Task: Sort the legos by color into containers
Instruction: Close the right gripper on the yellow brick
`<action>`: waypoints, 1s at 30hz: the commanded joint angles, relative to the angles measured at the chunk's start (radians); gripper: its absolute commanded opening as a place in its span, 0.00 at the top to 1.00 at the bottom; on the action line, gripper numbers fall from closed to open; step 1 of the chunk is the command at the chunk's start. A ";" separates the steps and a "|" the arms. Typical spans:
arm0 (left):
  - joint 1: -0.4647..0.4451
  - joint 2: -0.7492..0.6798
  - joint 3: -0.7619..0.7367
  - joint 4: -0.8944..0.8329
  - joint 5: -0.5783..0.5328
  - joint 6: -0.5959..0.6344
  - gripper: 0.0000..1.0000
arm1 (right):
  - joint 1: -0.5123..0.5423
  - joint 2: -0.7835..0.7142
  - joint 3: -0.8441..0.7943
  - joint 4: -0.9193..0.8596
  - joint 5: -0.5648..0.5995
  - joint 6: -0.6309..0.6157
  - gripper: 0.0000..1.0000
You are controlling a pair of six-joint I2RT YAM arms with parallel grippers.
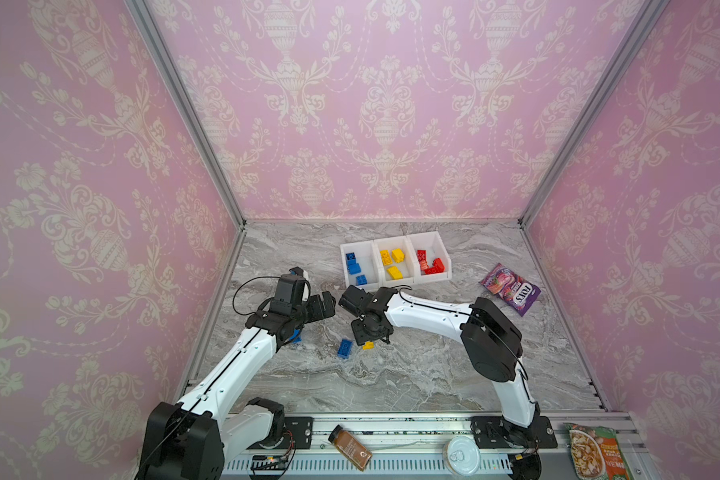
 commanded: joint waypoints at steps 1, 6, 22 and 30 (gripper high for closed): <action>0.009 -0.016 -0.007 -0.017 0.017 0.000 0.01 | 0.005 0.010 0.029 -0.027 0.014 -0.017 0.36; 0.009 -0.014 -0.010 -0.012 0.019 -0.003 0.01 | 0.005 0.018 0.026 -0.026 0.014 -0.019 0.43; 0.012 -0.023 -0.018 -0.010 0.022 -0.005 0.01 | 0.005 -0.025 -0.009 -0.020 0.029 -0.014 0.61; 0.013 -0.023 -0.019 -0.009 0.025 -0.008 0.01 | 0.000 -0.077 0.001 -0.028 0.038 -0.021 0.62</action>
